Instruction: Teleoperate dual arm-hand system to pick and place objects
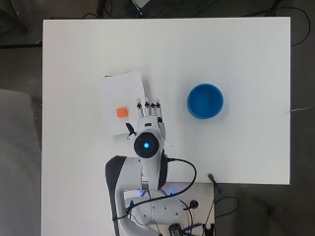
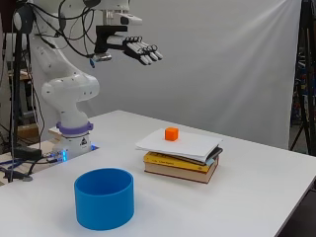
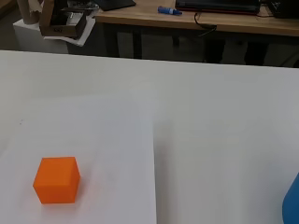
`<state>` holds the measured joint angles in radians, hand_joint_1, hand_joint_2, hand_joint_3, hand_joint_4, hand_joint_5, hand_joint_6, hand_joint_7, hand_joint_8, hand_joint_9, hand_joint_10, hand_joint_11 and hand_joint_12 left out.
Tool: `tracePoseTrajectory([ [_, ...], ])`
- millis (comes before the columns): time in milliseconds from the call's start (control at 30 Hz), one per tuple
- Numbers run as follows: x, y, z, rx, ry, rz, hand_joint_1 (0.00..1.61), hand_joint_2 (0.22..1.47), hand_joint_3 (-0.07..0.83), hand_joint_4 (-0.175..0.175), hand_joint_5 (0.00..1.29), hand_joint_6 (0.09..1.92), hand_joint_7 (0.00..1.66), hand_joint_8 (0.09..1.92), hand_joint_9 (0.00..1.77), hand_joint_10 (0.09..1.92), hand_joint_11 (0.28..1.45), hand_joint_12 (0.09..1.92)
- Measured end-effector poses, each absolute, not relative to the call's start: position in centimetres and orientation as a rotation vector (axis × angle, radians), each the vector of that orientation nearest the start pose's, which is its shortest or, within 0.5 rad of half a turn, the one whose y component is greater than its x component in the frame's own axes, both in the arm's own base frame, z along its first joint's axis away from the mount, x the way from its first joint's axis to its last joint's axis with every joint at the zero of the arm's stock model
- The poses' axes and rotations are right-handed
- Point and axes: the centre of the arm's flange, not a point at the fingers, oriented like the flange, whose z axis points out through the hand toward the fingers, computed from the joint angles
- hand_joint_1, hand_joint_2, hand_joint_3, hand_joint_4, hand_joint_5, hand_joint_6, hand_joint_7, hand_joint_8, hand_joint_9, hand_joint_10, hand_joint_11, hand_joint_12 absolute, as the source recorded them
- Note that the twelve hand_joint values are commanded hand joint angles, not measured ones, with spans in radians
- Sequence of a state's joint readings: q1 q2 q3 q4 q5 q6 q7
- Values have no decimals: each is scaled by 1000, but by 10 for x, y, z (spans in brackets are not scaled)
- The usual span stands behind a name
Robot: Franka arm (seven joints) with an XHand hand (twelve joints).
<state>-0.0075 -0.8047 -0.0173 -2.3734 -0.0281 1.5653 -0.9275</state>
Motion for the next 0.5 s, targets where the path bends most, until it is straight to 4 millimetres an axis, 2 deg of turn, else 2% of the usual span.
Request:
tracePoseTrajectory([
  [167, 272, -39, 597, -2873, -1471, -45, 240, 1086, -1, 56, 290, 87, 357, 87, 473, 87, 470, 87],
  [267, 271, -45, 588, -2870, -1494, -30, 232, 1076, -5, 55, 290, 87, 356, 87, 459, 87, 468, 87],
  [367, 284, -45, 563, -2840, -1507, 28, 139, 1014, -23, 50, 248, 87, 327, 87, 422, 87, 466, 87],
  [500, 315, -32, 514, -2740, -1489, -15, 127, 963, -12, 43, 199, 87, 313, 87, 416, 87, 472, 87],
])
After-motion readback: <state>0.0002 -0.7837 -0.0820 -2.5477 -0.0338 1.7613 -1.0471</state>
